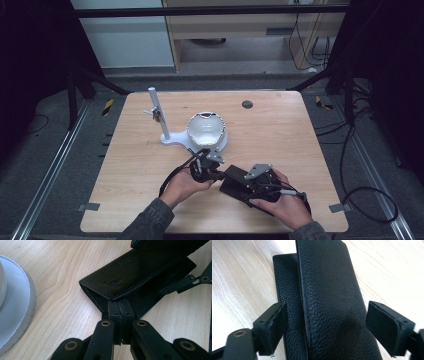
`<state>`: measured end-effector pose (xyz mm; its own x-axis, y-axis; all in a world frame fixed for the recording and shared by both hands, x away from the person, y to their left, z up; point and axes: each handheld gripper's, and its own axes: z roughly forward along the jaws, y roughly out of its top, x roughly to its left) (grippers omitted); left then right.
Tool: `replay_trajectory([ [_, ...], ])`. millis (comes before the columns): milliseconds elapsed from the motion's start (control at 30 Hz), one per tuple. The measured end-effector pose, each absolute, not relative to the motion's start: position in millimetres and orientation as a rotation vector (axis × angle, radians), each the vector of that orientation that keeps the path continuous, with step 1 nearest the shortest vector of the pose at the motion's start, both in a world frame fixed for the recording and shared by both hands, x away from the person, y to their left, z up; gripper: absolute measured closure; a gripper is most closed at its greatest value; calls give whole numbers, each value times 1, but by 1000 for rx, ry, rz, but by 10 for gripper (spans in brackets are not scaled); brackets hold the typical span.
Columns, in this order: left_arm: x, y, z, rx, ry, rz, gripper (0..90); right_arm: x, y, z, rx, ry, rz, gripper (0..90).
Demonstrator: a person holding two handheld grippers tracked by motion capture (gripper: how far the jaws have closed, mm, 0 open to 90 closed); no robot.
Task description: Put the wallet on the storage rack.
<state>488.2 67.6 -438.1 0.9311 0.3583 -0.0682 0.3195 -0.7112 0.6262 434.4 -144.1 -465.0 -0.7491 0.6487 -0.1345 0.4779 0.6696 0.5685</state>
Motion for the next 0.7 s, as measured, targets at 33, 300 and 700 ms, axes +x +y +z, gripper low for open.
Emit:
replay_trajectory([
  [33,488,68,-438,2411,480,77,900,436,-143,-465,888,2566,723,198],
  [300,491,66,-435,2413,481,77,900,441,-136,-465,858,2581,642,281],
  [700,492,68,-427,2389,521,99,802,442,-133,-459,722,2500,504,738],
])
